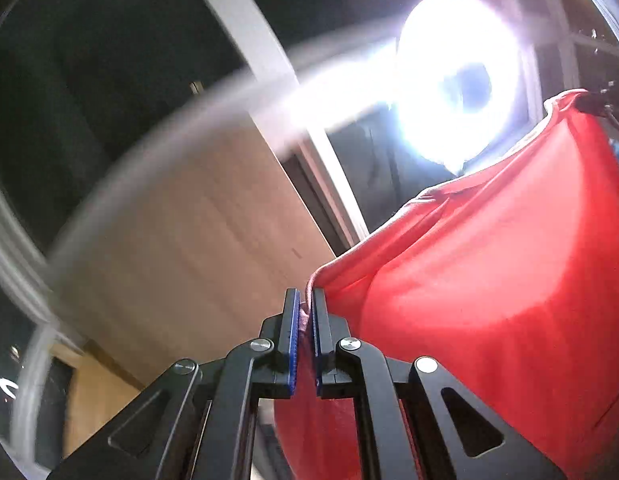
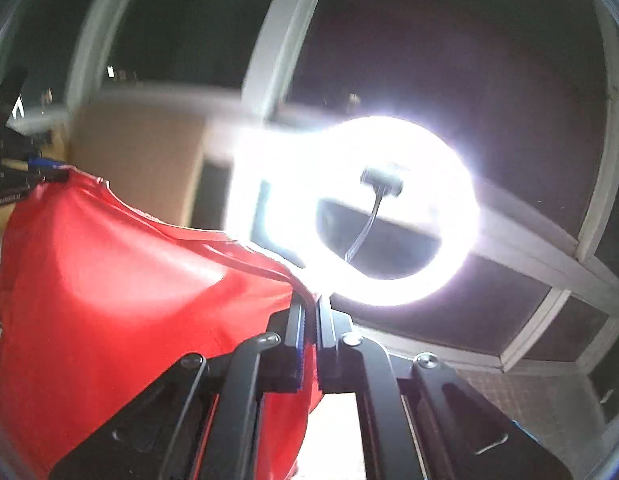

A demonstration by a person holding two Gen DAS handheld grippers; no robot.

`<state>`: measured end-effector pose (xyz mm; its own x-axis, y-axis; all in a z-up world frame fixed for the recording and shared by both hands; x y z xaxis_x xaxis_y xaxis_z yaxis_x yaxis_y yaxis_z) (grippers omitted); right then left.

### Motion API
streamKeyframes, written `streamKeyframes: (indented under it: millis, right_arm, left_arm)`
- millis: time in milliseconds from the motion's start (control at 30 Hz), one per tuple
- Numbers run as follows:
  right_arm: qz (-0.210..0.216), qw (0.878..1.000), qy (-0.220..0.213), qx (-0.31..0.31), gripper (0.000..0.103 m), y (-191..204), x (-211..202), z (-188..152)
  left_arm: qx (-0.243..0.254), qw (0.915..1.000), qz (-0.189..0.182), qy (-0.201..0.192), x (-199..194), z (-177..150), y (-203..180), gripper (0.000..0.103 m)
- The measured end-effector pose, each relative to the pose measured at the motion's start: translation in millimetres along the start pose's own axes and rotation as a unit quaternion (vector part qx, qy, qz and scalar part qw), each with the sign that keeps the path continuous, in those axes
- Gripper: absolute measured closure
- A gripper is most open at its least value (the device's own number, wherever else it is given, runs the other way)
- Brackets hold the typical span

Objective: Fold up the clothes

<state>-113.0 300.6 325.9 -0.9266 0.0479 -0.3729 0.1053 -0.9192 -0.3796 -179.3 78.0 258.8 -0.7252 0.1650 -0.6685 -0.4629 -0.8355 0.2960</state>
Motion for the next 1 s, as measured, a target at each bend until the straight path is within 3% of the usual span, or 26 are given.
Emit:
streamKeyframes:
  millis: [100,167,233,300,400,467,533,600,733,900,1000]
  right_arm:
    - [-0.023,0.996,0.071,-0.045,0.099,33,77,-30]
    - [-0.008,0.991,0.119,-0.067,0.099,52,117,-56]
    - [0.002,0.985,0.155,-0.073,0.095,61,141,-79]
    - [0.025,0.983,0.173,-0.048,0.086,59,148,-93]
    - [0.057,0.982,0.182,-0.007,0.072,54,135,-95]
    - [0.081,0.980,0.178,0.025,0.071,39,121,-98]
    - [0.122,0.975,0.170,0.071,0.071,18,101,-96]
    - [0.156,0.967,0.165,0.117,0.063,-2,76,-93]
    - [0.190,0.951,0.159,0.182,0.062,-29,27,-107]
    - [0.193,0.945,0.156,0.213,0.062,-56,-43,-134]
    - [0.164,0.947,0.151,0.230,0.062,-82,-80,-149]
  left_arm:
    - [-0.034,0.9969,-0.016,0.069,86,-28,1,0.091]
    - [-0.047,0.9925,-0.024,0.111,135,-47,3,0.091]
    - [-0.058,0.9902,-0.033,0.123,155,-64,3,0.091]
    - [-0.073,0.9883,-0.054,0.123,148,-83,-1,0.083]
    - [-0.090,0.9834,-0.094,0.126,133,-108,-9,0.077]
    - [-0.091,0.9804,-0.115,0.132,121,-129,-15,0.076]
    - [-0.121,0.9687,-0.162,0.144,113,-153,-28,0.070]
    - [-0.131,0.9596,-0.192,0.158,112,-179,-50,0.069]
    - [-0.150,0.9456,-0.227,0.179,120,-199,-81,0.069]
    - [-0.167,0.9373,-0.242,0.187,140,-205,-105,0.068]
    - [-0.165,0.9361,-0.243,0.194,151,-204,-113,0.071]
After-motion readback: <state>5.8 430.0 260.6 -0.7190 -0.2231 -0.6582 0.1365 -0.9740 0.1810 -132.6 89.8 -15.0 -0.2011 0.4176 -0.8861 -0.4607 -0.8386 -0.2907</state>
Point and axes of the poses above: each gripper's, at about its wrist camera, not at the fingertips, and x roughly the way its jaws point, y to its left, z to its top, the point moved 6 cm from there along x, roughly the way its jaws point, and after that the axes turned 9 degrees about -z, right-handed, at the moved point
